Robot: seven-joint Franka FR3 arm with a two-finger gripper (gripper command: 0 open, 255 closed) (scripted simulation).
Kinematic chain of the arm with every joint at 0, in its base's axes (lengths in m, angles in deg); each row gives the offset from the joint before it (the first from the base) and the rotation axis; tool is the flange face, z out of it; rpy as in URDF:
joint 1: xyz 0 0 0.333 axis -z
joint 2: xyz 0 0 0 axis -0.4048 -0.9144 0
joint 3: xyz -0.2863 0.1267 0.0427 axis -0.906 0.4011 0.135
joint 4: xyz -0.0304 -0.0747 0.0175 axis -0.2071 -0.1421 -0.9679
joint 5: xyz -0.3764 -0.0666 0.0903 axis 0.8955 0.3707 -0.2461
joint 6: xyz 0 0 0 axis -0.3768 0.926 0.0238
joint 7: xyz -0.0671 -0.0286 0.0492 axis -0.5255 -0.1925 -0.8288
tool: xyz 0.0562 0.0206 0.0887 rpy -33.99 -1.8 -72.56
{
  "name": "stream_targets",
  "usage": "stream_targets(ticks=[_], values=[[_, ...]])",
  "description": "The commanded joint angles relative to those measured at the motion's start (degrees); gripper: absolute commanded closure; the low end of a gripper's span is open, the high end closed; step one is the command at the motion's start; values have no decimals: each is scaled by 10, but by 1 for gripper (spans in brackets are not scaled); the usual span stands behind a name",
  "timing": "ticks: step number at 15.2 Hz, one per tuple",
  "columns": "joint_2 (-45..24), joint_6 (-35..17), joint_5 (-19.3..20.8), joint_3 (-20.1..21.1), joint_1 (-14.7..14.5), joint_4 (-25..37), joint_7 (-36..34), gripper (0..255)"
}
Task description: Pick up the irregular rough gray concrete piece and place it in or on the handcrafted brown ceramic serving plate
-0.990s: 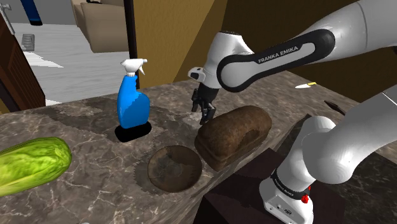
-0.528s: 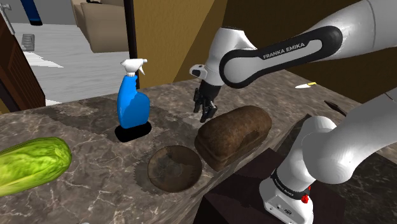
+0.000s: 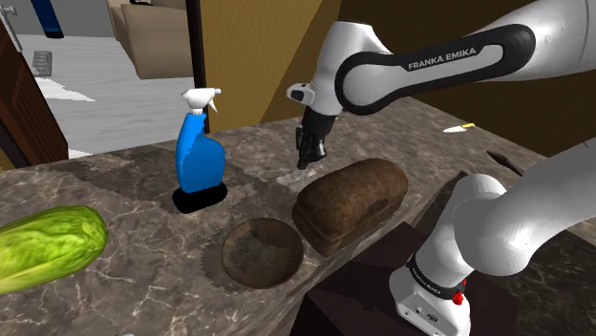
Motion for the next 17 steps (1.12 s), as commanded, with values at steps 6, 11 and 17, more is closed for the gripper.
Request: stream_targets(ticks=[6,11,17], values=[[-229,185,-1,27,-14,217,-66,0],[-234,146,-3,29,-16,183,-65,0],[-238,126,-5,30,-16,166,-65,0]])
